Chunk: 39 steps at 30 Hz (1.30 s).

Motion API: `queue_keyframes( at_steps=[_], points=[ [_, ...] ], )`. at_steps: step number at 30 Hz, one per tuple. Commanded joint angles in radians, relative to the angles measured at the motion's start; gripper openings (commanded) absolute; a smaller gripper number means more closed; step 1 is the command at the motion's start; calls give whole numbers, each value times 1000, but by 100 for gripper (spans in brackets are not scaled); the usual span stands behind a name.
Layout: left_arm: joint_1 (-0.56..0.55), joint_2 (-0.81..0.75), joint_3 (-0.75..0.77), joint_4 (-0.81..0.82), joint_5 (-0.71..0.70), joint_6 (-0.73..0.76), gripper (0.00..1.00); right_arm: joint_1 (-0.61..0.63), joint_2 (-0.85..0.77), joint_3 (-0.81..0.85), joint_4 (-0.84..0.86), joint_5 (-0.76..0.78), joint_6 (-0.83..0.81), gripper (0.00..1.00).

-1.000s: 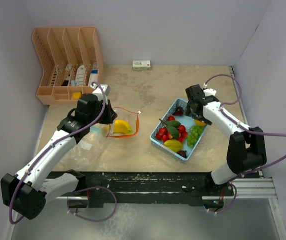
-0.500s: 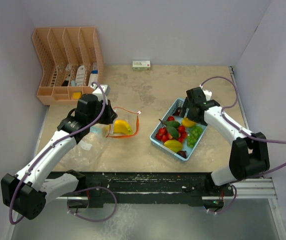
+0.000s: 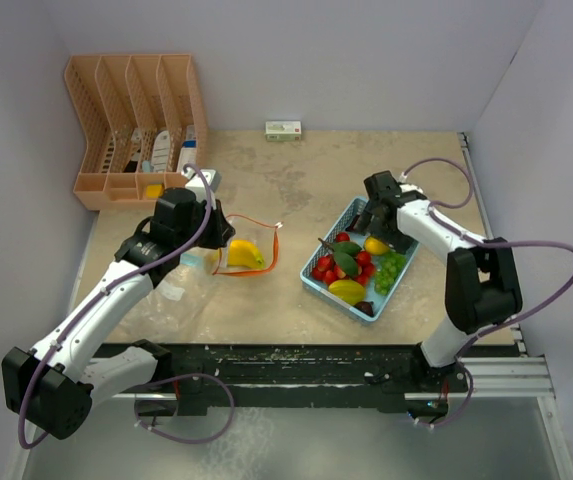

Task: Place the food in the zip-top bag and seal the zipper
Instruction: Pick up the fake fruit from the bin.

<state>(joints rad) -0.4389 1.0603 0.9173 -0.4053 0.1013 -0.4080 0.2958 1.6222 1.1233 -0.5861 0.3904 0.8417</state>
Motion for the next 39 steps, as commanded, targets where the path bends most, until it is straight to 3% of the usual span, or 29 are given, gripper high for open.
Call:
queue_keyframes(
  at_steps=[1, 9, 16, 22, 27, 31, 39],
  points=[
    [-3, -20, -11, 37, 9, 1, 0, -3, 69, 44, -8, 73, 117, 100],
    [-3, -14, -9, 33, 6, 12, 0, -3, 94, -28, 52, 100, 159, 90],
    [-3, -17, -10, 27, 1, 11, 0, -2, 30, -20, 26, 163, 141, 69],
    [-3, -22, -8, 20, -3, 11, 0, -1, -97, -13, -19, 150, 103, 63],
    [-3, -20, -5, 20, -5, 6, 0, 16, -270, -27, 8, 34, 5, 60],
    [-3, -8, 2, 22, -4, 2, 0, 115, -404, -29, 103, -94, -55, 55],
    [-3, -2, 24, 2, -16, -8, 0, 473, -461, -15, 374, -256, -33, 51]
  ],
)
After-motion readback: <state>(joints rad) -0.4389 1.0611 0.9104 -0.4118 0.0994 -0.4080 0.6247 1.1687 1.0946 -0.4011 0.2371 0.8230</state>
